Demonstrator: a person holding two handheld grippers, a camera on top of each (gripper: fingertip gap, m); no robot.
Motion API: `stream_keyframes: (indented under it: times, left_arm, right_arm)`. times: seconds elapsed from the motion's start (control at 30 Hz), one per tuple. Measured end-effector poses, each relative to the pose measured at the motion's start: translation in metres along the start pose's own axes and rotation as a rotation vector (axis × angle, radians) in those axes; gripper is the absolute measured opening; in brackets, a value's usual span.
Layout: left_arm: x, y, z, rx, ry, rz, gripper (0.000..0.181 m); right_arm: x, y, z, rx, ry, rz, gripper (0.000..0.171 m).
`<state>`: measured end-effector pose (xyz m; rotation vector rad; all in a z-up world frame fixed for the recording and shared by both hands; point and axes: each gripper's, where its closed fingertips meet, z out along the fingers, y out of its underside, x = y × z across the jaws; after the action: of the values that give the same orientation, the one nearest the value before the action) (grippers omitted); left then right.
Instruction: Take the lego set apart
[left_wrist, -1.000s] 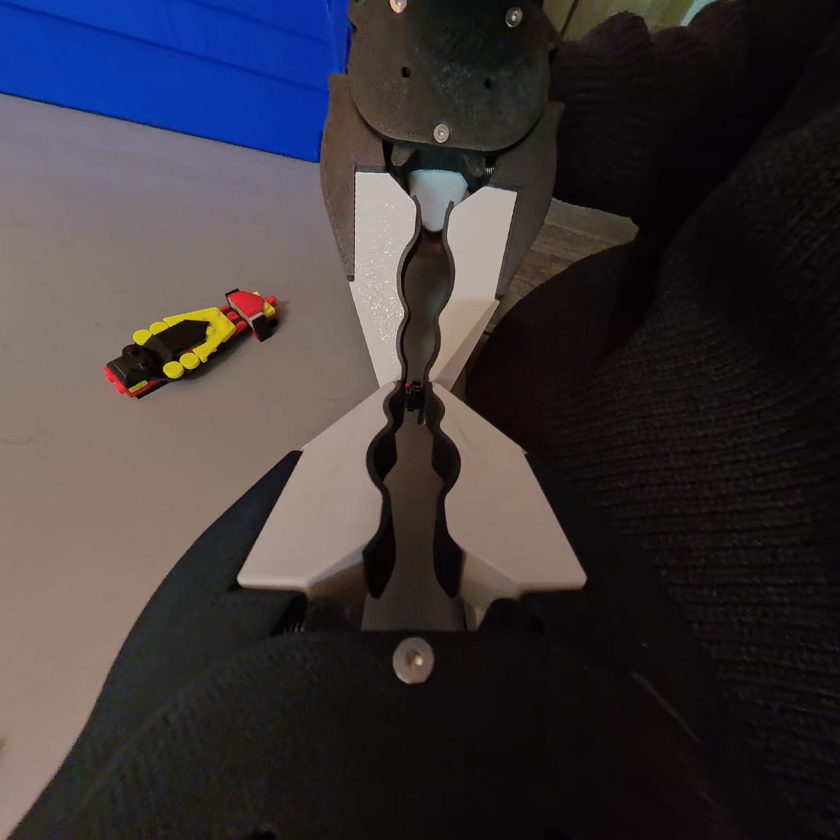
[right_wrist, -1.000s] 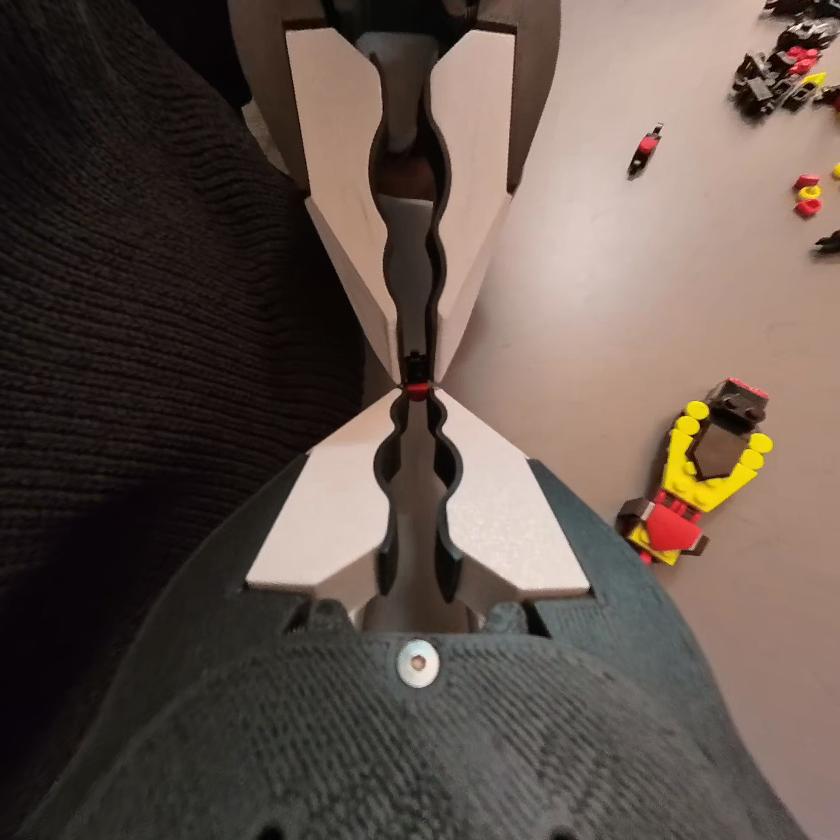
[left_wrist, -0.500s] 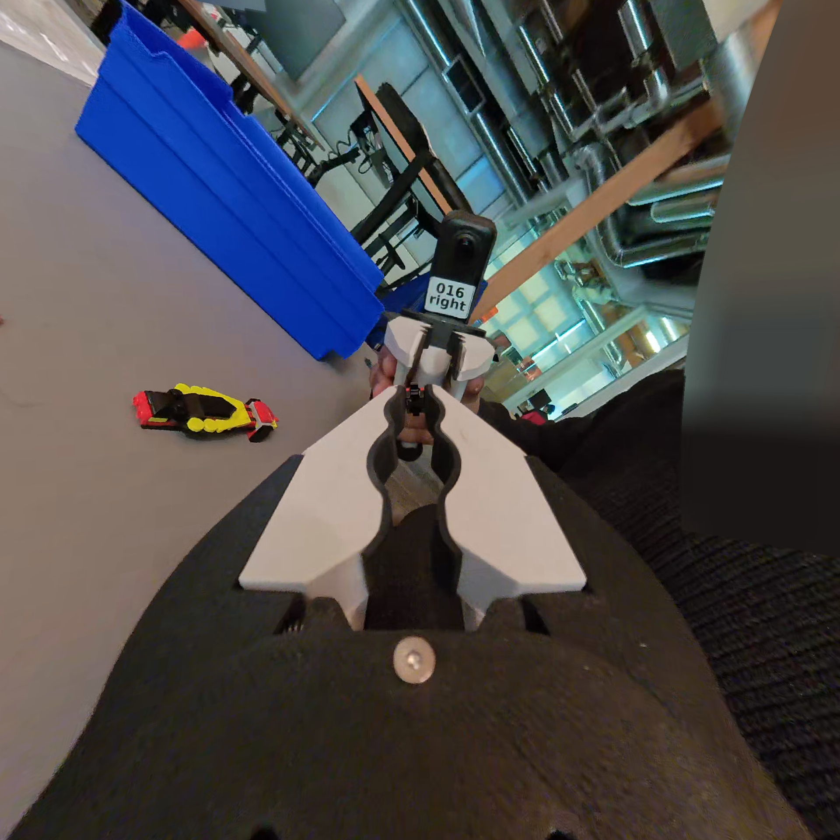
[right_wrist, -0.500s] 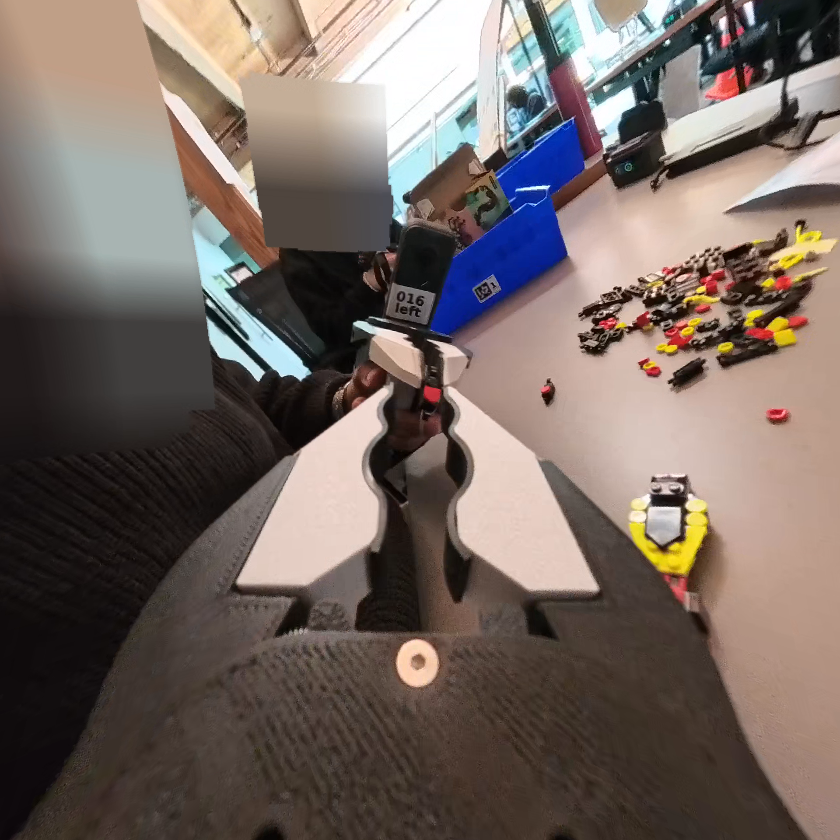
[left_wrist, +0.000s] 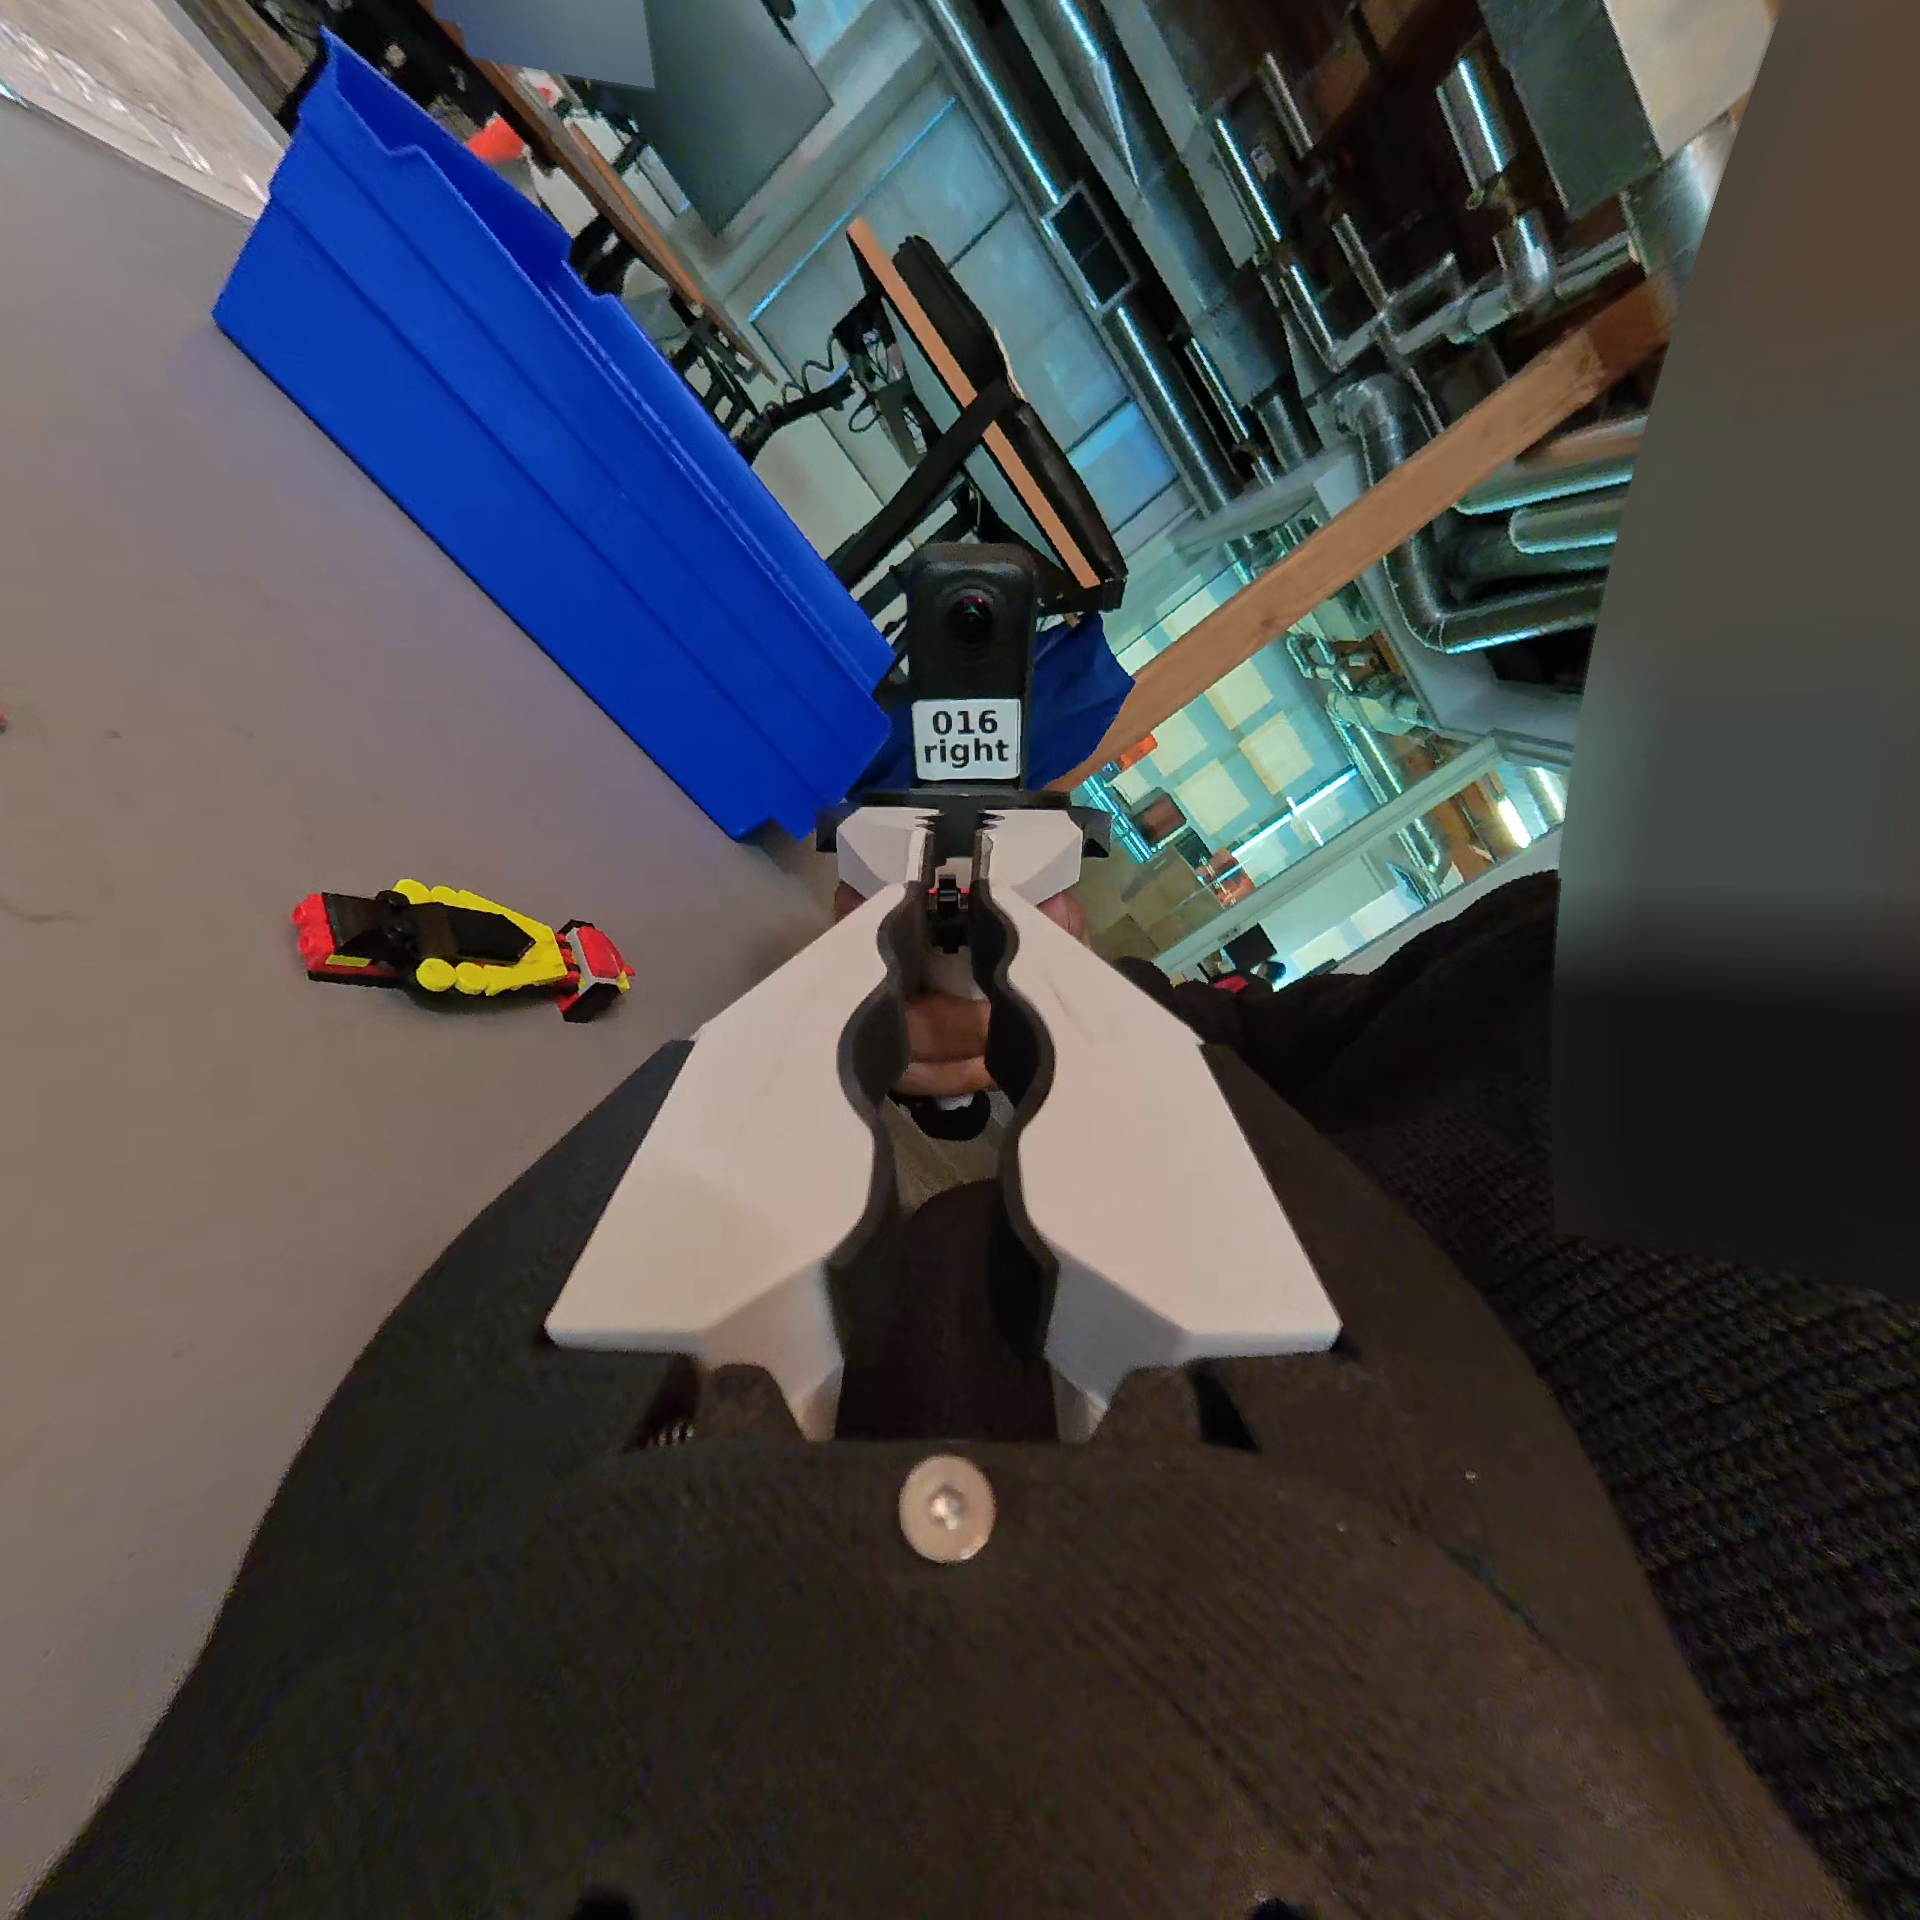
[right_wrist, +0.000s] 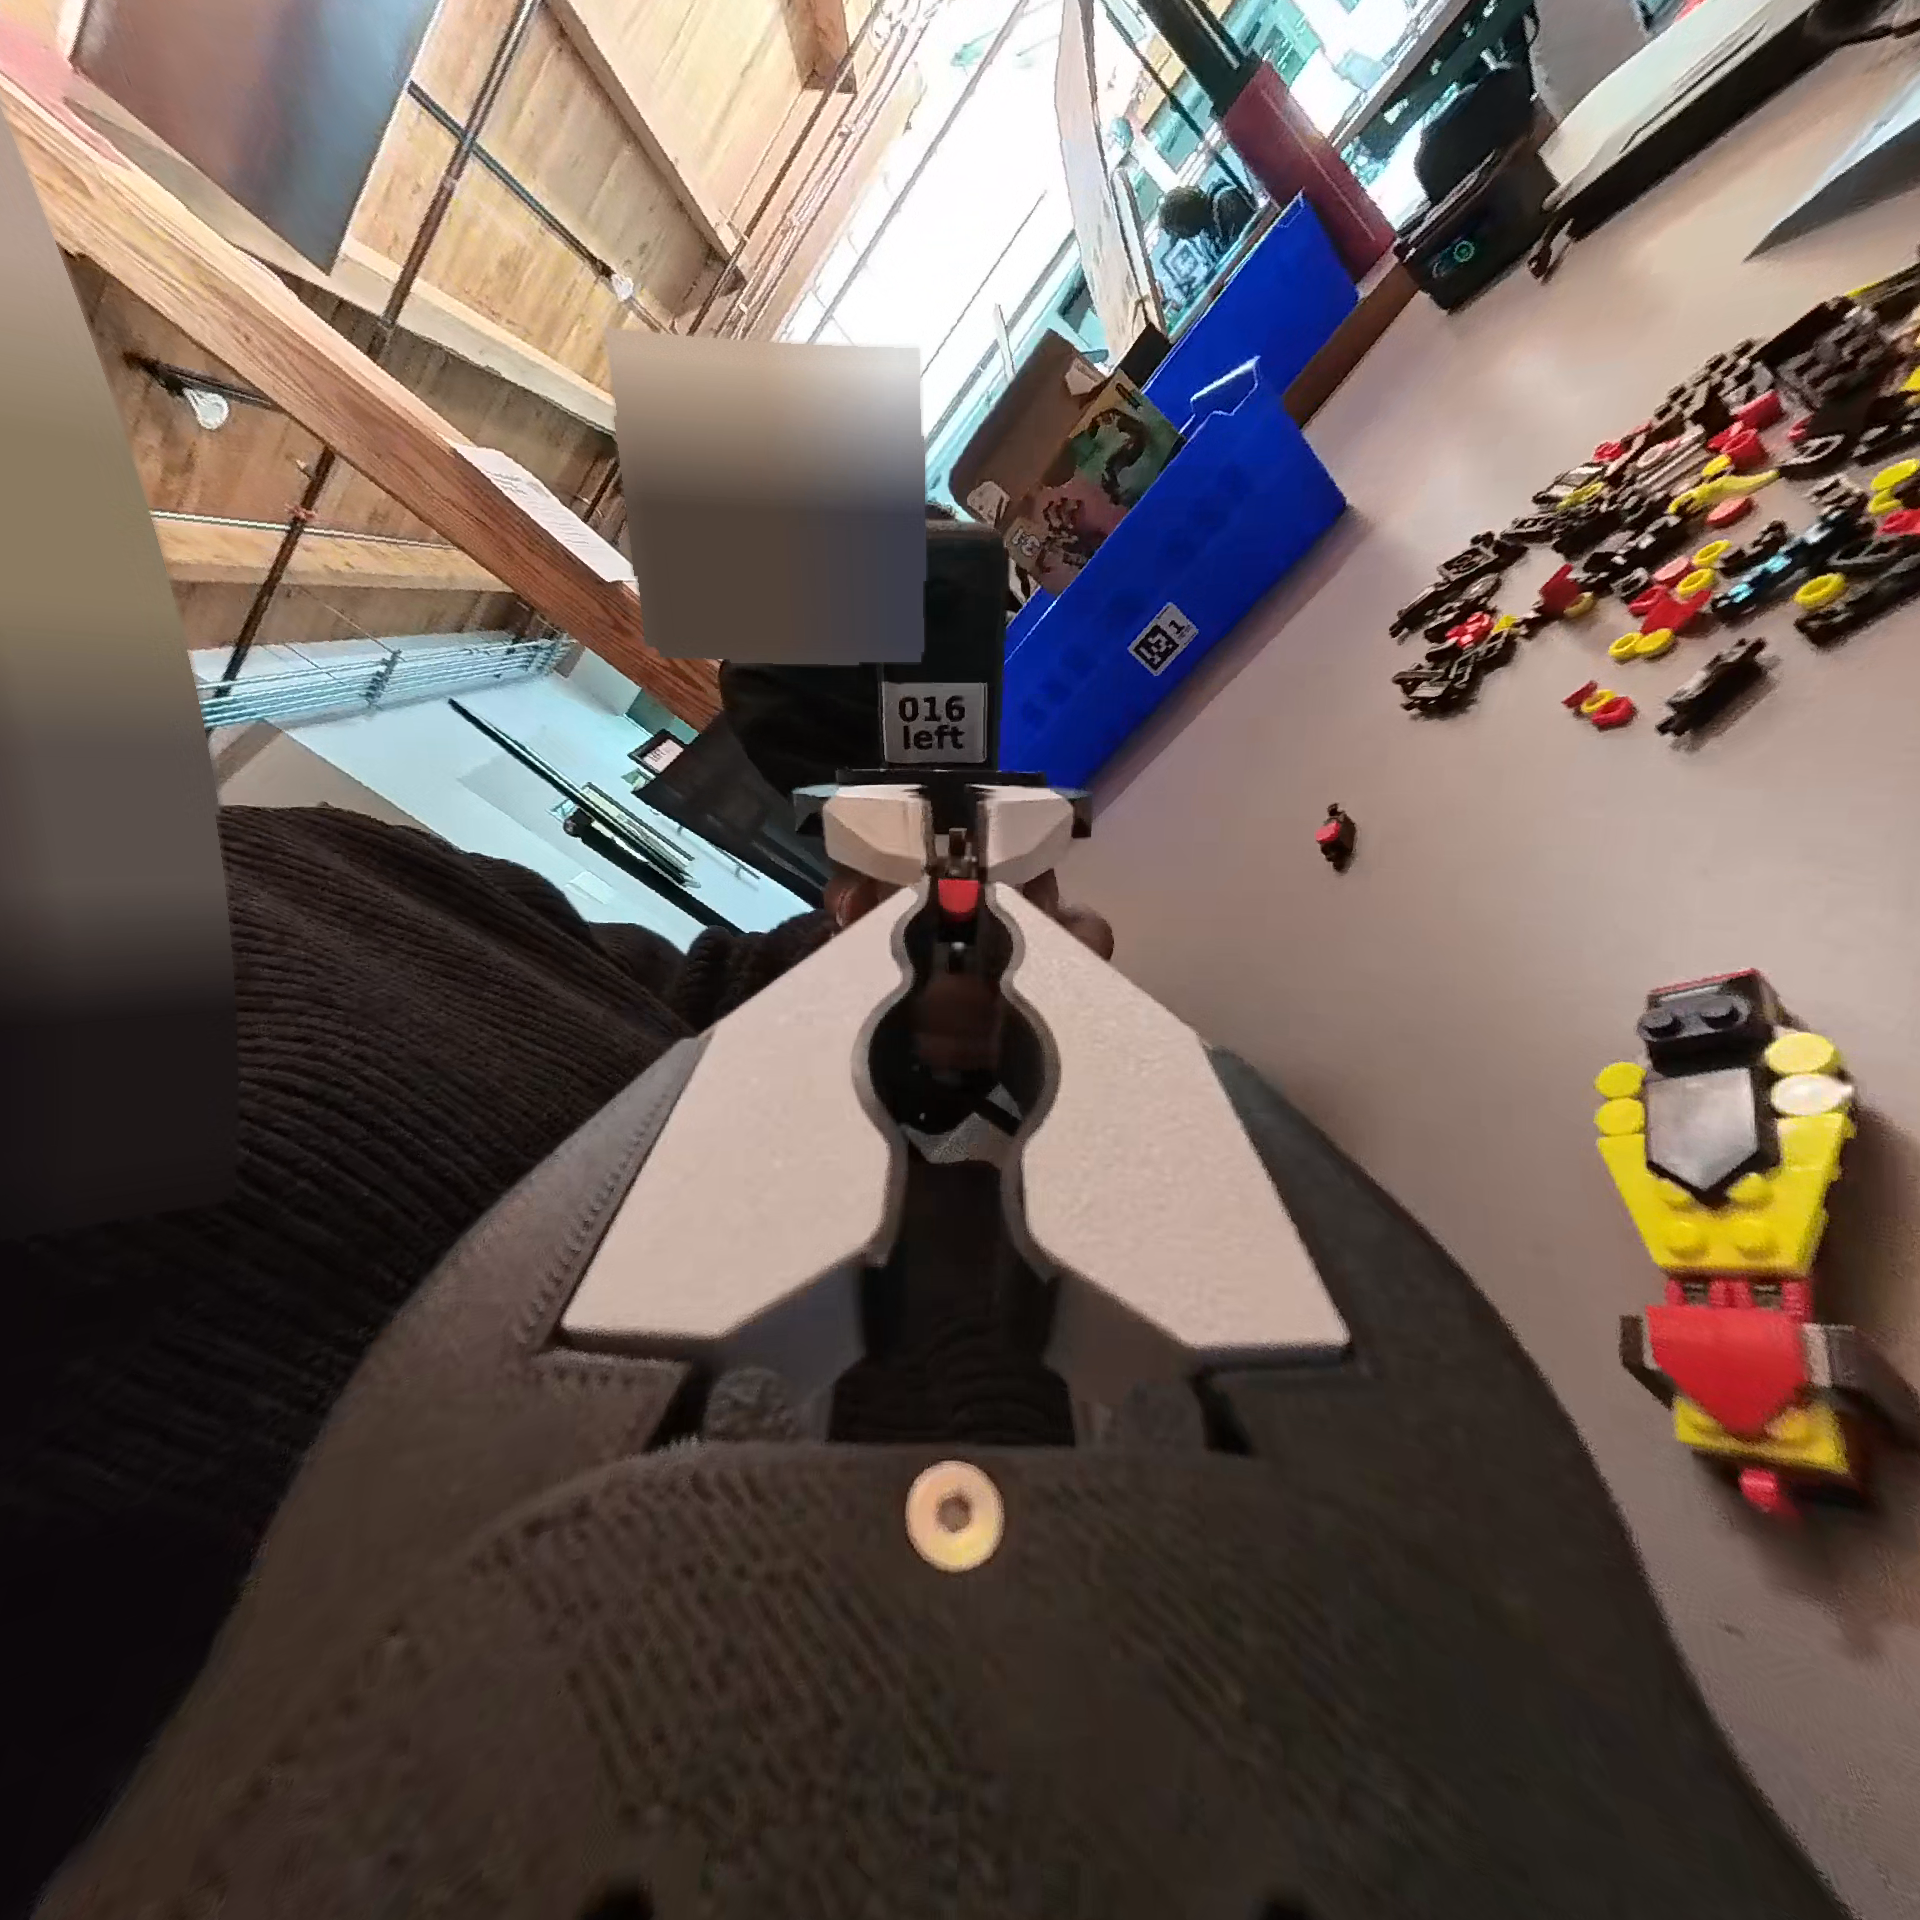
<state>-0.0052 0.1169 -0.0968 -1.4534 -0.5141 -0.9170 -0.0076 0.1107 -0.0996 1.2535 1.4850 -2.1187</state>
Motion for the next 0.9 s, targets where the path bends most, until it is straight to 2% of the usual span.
stream_keyframes:
  times: [0.17,0.47,0.8,0.83,0.9]
  left_arm:
    - [0.002,-0.002,0.000,0.011,-0.005,0.010,0.005]
    - [0.000,0.008,-0.001,-0.110,-0.088,0.246,0.009]
    - [0.001,0.018,0.001,-0.190,-0.129,0.399,0.006]
    - [0.010,0.029,0.004,-0.240,-0.071,0.404,0.000]
    - [0.014,0.052,0.013,-0.301,-0.087,0.462,0.000]
  right_arm:
    - [-0.002,-0.003,0.001,0.021,-0.001,0.002,0.006]
    - [-0.001,-0.003,-0.001,0.078,-0.065,0.191,0.005]
    - [0.002,-0.003,-0.005,0.116,-0.050,0.250,0.005]
    - [0.007,-0.011,-0.010,0.174,-0.030,0.261,0.000]
    - [0.019,-0.031,-0.029,0.231,0.022,0.206,0.000]
